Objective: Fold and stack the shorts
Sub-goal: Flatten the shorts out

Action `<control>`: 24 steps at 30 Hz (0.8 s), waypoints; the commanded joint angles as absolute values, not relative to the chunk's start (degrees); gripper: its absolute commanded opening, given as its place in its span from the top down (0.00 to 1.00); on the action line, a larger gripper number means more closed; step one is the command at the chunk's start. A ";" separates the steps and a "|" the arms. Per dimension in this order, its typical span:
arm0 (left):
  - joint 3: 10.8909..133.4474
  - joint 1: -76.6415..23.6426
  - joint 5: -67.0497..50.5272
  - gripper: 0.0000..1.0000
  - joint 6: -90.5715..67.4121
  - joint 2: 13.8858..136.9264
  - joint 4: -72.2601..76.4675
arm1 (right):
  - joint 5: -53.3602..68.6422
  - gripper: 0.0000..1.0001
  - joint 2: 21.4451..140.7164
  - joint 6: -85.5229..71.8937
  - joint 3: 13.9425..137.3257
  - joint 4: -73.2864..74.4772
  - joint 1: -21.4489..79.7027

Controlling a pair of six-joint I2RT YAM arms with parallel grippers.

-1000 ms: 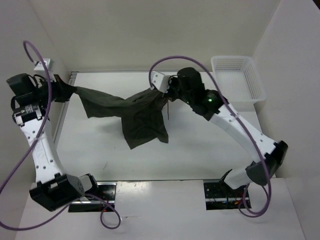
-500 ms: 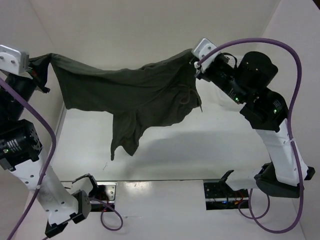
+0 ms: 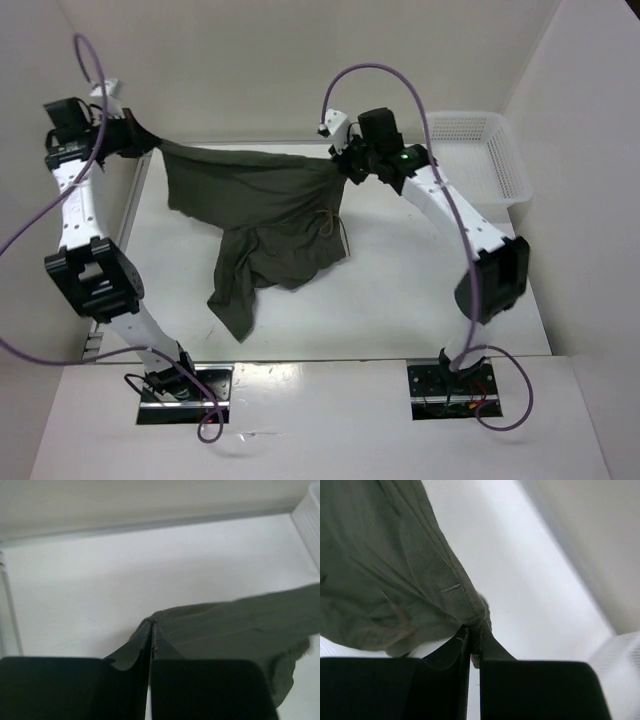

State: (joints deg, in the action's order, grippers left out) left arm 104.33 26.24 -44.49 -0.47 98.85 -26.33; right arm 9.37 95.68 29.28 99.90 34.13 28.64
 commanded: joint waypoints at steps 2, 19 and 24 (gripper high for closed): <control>108.89 20.75 -41.31 1.00 0.00 105.80 -26.81 | 11.61 1.00 106.56 23.82 105.37 30.24 26.81; 123.57 18.81 -27.43 0.53 0.00 126.12 -25.49 | -13.60 0.29 139.44 9.33 139.80 26.60 23.12; 123.57 18.81 -28.48 0.00 0.00 121.05 -27.24 | -16.63 0.00 149.24 1.07 166.16 43.22 22.59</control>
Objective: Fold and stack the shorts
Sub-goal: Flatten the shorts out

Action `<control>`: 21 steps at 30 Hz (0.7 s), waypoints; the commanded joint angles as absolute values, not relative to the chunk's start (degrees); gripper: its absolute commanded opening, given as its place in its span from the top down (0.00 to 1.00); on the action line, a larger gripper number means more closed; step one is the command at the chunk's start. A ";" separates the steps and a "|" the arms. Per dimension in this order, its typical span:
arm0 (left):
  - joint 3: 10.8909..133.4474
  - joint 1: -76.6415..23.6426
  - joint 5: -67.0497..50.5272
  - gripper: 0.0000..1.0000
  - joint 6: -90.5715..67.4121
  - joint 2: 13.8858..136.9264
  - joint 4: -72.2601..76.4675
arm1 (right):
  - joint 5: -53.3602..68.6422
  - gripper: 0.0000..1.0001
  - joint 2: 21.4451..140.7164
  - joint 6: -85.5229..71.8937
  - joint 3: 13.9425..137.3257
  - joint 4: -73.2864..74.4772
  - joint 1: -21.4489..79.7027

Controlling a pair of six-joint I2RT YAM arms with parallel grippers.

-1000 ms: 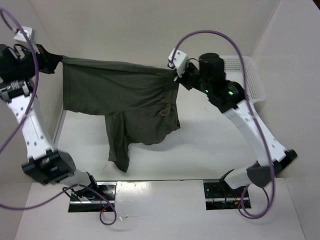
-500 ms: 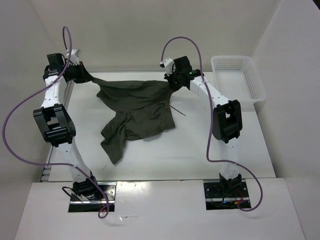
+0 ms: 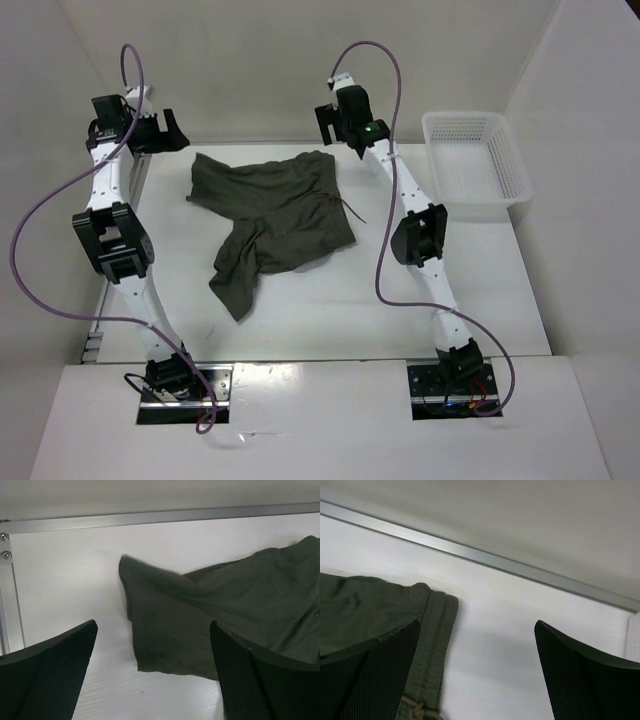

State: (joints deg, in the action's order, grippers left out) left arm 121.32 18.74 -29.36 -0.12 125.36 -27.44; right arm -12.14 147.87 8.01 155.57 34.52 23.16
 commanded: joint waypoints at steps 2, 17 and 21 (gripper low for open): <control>122.78 18.81 -27.78 0.00 0.00 118.75 -29.70 | -15.56 0.00 146.88 -0.62 164.90 45.44 22.59; 74.00 4.92 -25.31 0.03 0.00 101.24 -35.42 | 5.44 0.00 98.28 0.35 90.39 37.20 24.70; 74.53 2.29 -23.13 0.09 0.00 105.28 -37.08 | 10.62 0.00 96.68 -1.40 80.00 31.39 24.70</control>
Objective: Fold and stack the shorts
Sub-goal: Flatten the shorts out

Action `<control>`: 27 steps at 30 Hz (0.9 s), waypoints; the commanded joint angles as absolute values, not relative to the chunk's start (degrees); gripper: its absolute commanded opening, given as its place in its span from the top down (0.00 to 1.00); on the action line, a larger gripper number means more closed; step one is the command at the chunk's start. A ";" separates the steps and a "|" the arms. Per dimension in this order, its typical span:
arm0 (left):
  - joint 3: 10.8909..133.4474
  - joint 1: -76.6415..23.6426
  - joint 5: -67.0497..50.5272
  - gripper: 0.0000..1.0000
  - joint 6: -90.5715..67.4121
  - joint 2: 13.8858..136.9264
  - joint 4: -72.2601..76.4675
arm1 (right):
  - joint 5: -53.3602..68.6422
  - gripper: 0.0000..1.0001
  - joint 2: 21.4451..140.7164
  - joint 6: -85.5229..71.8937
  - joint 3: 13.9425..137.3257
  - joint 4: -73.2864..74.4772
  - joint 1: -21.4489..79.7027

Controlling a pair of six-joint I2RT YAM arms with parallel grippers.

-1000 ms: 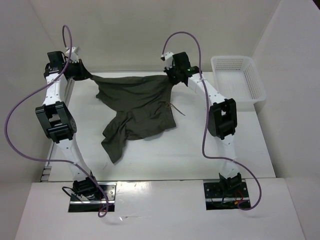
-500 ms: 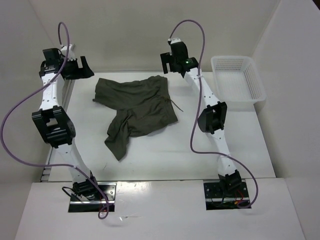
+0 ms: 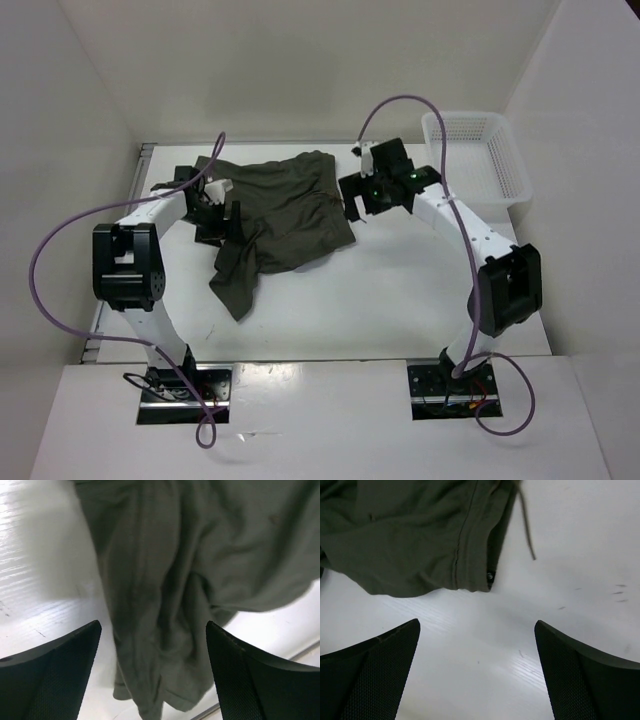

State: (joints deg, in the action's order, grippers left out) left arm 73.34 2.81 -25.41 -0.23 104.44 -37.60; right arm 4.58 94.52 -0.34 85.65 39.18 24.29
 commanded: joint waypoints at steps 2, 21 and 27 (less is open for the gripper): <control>74.53 1.67 -21.28 0.17 0.00 106.52 -37.09 | 12.65 0.00 97.72 -2.54 77.00 29.54 24.17; 73.65 4.74 -22.85 0.93 0.00 112.68 -40.78 | 17.05 0.51 113.82 -8.53 76.20 15.56 22.59; 80.04 6.50 -16.98 0.98 0.00 111.54 -41.84 | 16.26 1.00 114.35 -5.99 76.82 15.56 22.59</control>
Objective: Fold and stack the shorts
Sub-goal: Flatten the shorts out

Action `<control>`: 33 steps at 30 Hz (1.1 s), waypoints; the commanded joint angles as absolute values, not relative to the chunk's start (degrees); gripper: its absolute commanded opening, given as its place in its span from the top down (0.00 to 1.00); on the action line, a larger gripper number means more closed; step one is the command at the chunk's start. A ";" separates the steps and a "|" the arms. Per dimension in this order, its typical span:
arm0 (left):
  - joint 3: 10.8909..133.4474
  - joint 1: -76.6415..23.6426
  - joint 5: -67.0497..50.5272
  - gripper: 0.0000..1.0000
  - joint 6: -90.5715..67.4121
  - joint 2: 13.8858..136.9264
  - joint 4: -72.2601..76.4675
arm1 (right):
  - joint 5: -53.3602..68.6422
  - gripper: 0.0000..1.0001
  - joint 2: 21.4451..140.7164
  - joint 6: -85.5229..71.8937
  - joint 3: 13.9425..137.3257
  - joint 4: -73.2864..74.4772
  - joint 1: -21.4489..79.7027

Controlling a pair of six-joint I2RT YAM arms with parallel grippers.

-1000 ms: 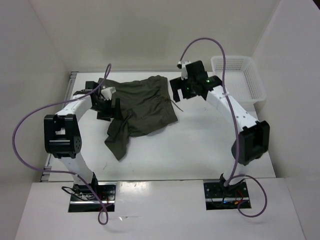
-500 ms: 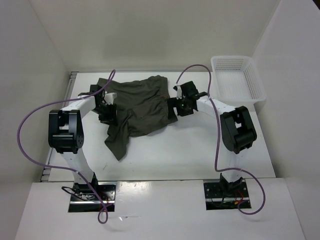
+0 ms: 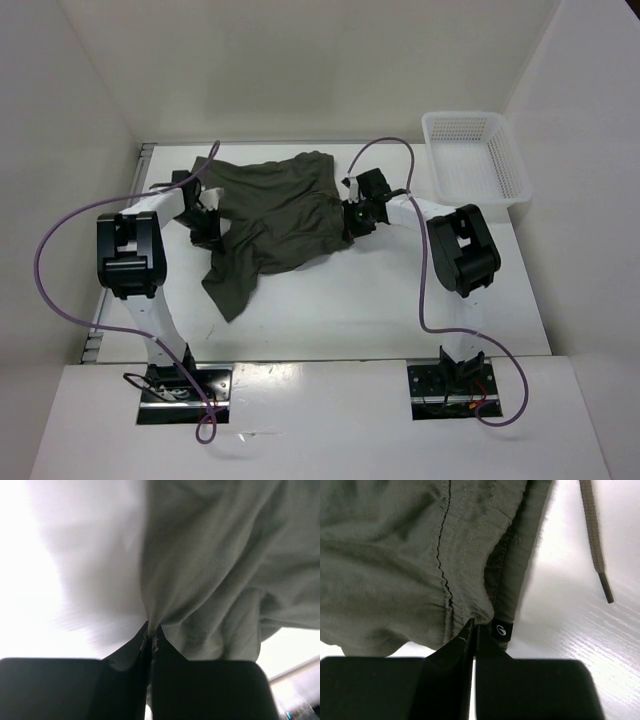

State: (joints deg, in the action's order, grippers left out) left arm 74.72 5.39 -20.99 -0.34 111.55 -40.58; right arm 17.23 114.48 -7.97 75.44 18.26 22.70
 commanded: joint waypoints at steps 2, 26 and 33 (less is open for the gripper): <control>82.87 8.08 -11.71 0.98 0.00 111.53 -40.00 | 15.03 1.00 112.34 -1.70 75.95 17.57 22.59; 57.54 -2.09 3.96 0.23 0.00 81.84 -40.87 | 17.49 0.91 101.25 7.65 67.95 20.92 21.88; 42.28 -8.17 13.79 0.23 0.00 79.01 -32.09 | 17.49 0.87 101.25 8.17 67.94 20.39 21.88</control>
